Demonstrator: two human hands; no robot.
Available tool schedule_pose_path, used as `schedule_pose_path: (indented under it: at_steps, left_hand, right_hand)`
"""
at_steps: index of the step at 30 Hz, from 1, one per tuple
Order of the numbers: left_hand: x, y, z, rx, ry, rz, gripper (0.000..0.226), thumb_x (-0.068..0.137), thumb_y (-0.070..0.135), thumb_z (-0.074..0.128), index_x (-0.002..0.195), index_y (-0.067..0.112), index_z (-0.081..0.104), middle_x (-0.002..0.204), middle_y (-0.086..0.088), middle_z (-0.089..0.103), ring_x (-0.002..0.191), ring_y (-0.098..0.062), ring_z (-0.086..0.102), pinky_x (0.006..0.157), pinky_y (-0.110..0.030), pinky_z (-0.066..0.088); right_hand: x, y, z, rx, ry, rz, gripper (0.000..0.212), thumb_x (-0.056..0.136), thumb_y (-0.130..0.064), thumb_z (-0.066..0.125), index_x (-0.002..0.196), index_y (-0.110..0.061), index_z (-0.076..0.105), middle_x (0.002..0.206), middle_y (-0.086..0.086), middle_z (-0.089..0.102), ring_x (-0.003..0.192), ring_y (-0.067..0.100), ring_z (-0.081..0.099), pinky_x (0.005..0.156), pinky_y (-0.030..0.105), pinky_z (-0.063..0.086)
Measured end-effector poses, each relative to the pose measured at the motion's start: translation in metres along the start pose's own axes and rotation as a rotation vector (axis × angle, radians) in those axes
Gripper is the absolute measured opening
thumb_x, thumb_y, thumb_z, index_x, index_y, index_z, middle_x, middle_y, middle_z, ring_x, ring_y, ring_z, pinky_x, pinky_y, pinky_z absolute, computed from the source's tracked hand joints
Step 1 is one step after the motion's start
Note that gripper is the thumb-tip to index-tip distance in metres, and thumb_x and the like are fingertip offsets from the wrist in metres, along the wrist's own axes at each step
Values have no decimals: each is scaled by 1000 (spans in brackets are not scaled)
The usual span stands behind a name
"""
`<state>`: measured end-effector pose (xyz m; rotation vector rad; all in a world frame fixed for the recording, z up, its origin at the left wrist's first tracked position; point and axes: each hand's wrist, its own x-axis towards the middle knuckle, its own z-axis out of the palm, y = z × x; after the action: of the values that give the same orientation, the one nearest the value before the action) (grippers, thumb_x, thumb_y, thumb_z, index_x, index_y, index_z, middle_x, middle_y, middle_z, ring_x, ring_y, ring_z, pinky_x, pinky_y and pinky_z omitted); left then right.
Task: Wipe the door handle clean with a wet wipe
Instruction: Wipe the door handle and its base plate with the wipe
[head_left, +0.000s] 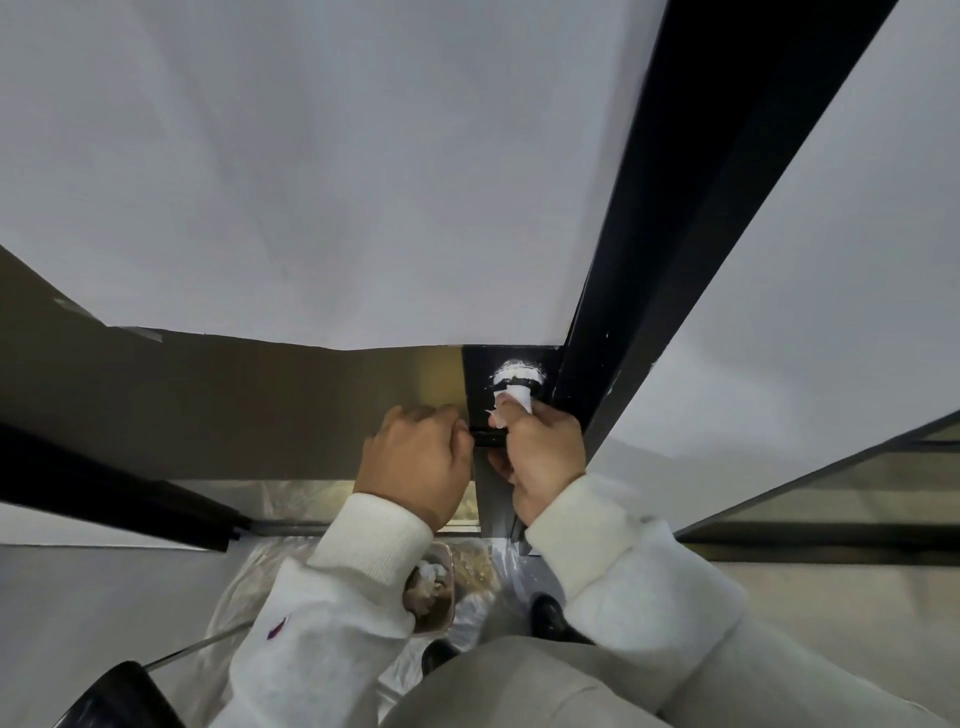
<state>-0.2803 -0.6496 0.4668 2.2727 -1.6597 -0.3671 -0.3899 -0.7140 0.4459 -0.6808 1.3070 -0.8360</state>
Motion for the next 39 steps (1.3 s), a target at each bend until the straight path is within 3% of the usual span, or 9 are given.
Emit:
schedule_pose_path:
  at_steps: [3,5,8,11,15,23,29,34,39]
  left_hand:
    - [-1,0,-1,25,-43,-9,27,99,37,29,91,27,53,89,3,61,90,-22,48,77,-40,46]
    - [-2,0,-2,35,-41,-15,29,100,37,29,96,26,55,93,4,62,94,-21,48,79,-40,46]
    - [-3,1,-1,33,-36,-19,28,100,35,31,98,24,57,94,3,62,95,-22,48,81,-41,47]
    - [-3,2,-3,33,-50,-23,28,100,34,31,100,24,58,94,2,61,95,-22,48,82,-42,48]
    - [-1,2,-3,44,-57,-16,30,99,34,30,100,23,58,89,5,56,92,-20,46,78,-38,44]
    - [-1,-3,-2,33,-40,18,30,100,34,31,99,22,58,92,0,62,93,-24,48,76,-40,46]
    - [-2,-9,-1,22,-35,87,38,97,39,23,97,22,57,90,1,60,86,-19,43,72,-36,42]
    - [-1,-12,-2,28,-35,126,43,96,42,19,95,21,57,89,-2,61,87,-24,48,71,-38,44]
    - [0,-15,0,21,-27,151,46,94,44,16,93,21,56,86,-2,61,84,-25,48,70,-38,44]
  right_hand:
    - [-10,7,-15,-616,106,-491,32,96,-34,62,74,-12,66,57,-2,59,53,10,56,55,22,43]
    - [-18,4,-33,-879,91,-806,27,101,-30,55,81,-14,65,56,-5,55,50,9,53,49,20,37]
    - [-25,1,-56,-1027,-18,-1058,20,100,-21,57,106,-11,72,88,4,69,75,20,66,67,31,55]
    - [-29,0,-64,-1033,36,-1083,28,96,-20,63,118,-5,70,115,10,61,87,22,66,80,31,58]
    - [-34,-11,-57,-1066,0,-1165,37,96,-19,60,129,-2,62,121,13,50,88,21,64,78,28,58]
    - [-20,2,-54,-984,209,-1141,30,91,-10,68,120,-3,68,100,15,65,68,33,66,60,43,60]
    - [-20,-4,-51,-861,322,-1171,12,96,-20,67,101,-10,62,74,8,64,55,26,58,47,33,51]
    - [-11,-13,-28,-852,375,-1265,14,95,-16,68,102,-5,75,101,13,71,79,28,69,67,39,60]
    - [-7,-5,-11,-1023,334,-1156,19,90,-8,67,108,-3,71,106,15,62,88,32,63,62,43,58]
